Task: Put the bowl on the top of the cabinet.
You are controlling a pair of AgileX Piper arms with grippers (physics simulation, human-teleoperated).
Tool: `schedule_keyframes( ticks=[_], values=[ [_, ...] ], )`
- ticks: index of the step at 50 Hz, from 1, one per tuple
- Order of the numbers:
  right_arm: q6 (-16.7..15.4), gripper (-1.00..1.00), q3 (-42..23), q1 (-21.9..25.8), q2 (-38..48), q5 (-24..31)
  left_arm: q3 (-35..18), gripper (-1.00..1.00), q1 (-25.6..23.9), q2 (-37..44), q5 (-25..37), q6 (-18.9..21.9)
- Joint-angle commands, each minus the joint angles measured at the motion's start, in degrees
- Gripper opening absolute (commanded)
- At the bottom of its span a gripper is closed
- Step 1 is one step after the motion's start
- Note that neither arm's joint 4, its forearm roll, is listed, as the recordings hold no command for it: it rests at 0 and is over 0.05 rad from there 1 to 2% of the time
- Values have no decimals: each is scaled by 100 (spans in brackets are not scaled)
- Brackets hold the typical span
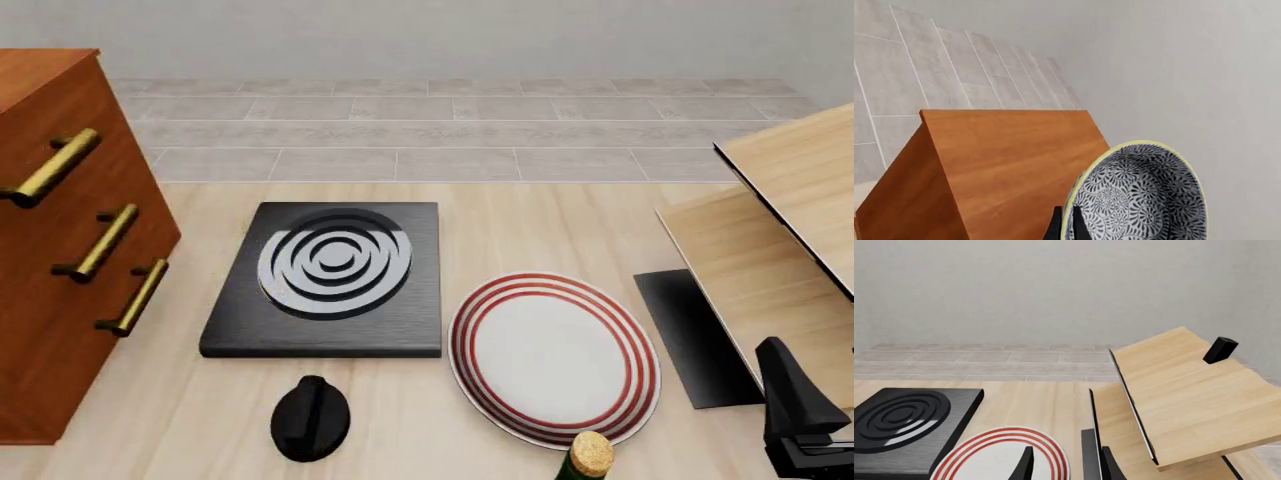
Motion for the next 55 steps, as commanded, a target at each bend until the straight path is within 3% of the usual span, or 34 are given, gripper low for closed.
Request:
schedule_keyframes(
  ticks=[1, 29, 35, 36, 55],
  values=[
    [-1, 100, 0, 0, 0, 0, -71, -100, 143, 132, -67, -90],
    [0, 100, 0, 0, 0, 0, -130, -100, 212, 448, 19, 156],
    [0, 100, 0, 1, 0, 0, -235, -100, 274, 558, 148, 389],
    [0, 100, 0, 0, 0, -1, -269, 100, 334, 495, 116, 502],
    [1, 100, 0, 0, 0, 1, -345, 100, 187, -257, 370, 548]
  ],
)
